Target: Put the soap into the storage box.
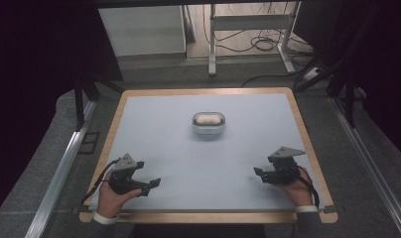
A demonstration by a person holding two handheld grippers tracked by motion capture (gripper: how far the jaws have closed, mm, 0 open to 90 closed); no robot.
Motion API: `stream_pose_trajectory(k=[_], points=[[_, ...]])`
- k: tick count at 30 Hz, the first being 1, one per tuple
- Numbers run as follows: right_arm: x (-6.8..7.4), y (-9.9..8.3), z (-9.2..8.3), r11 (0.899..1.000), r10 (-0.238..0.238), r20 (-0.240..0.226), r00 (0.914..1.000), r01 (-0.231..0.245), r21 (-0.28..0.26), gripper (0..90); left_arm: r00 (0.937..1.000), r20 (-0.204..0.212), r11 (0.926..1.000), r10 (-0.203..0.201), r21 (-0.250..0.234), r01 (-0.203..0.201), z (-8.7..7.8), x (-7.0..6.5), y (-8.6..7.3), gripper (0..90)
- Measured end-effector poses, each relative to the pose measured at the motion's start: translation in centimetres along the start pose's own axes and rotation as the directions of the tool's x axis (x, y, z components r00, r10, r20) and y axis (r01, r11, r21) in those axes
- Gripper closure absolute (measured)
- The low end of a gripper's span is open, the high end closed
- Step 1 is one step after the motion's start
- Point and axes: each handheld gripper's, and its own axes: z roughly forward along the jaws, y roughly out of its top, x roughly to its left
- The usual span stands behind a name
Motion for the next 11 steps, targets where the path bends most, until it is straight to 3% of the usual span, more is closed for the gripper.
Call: stream_pose_trajectory(k=[11], points=[[-0.67,-0.31,-0.29,1.000,0.004,0.039,0.9992,-0.003,-0.028,27.1,1.0000,0.001,1.0000,-0.003,-0.006,0.003,-0.17,0.15,0.01,7.1]])
